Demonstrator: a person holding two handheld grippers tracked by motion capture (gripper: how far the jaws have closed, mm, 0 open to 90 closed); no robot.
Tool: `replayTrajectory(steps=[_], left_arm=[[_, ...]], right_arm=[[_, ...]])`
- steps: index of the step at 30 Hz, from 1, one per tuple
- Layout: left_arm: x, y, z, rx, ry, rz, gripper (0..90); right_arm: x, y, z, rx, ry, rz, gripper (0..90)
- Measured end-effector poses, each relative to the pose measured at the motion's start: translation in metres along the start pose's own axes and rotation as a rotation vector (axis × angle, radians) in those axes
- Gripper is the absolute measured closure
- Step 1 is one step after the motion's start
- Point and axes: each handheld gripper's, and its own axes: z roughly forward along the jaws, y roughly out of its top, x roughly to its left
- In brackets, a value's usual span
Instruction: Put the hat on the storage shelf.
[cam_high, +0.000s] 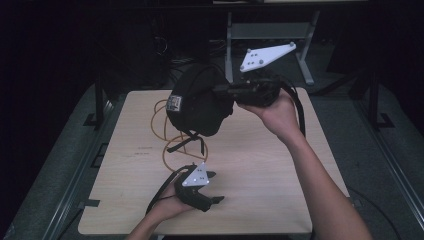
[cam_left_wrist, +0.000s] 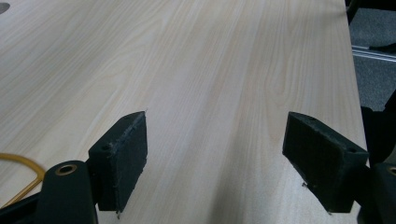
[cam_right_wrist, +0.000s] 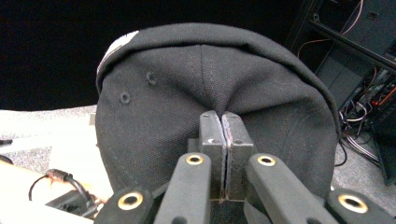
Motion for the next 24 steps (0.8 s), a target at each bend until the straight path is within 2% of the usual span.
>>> replayTrajectory(steps=[4, 8, 12, 14, 15, 17, 20, 24], left_arm=[[-0.001, 0.0, 0.0, -0.007, -0.013, 0.021, 21.9], [-0.002, 0.001, 0.001, -0.007, -0.018, 0.026, 21.9], [-0.003, 0.0, 0.002, -0.018, -0.019, 0.012, 21.9], [-0.002, 0.0, 0.001, -0.014, -0.017, 0.018, 22.0], [-0.001, 0.0, 0.001, -0.01, -0.018, 0.028, 21.9], [-0.002, 0.0, 0.001, -0.01, -0.016, 0.027, 21.9], [-0.002, 0.0, 0.001, -0.008, -0.018, 0.026, 21.9], [-0.003, -0.001, 0.003, 0.006, -0.021, 0.026, 21.9]], right_arm=[[-0.002, 0.012, 0.017, 0.021, 0.023, -0.004, 89.0], [-0.003, 0.024, 0.036, 0.048, 0.03, -0.017, 89.0], [-0.002, 0.034, 0.053, 0.061, 0.049, -0.019, 89.0], [-0.002, 0.037, 0.061, 0.061, 0.053, -0.018, 89.0], [-0.001, 0.04, 0.07, 0.084, 0.057, -0.015, 89.0], [-0.001, 0.041, 0.074, 0.093, 0.055, -0.017, 89.0], [-0.001, 0.039, 0.088, 0.13, 0.057, -0.01, 89.0], [-0.005, 0.035, 0.1, 0.133, 0.066, 0.012, 88.9]])
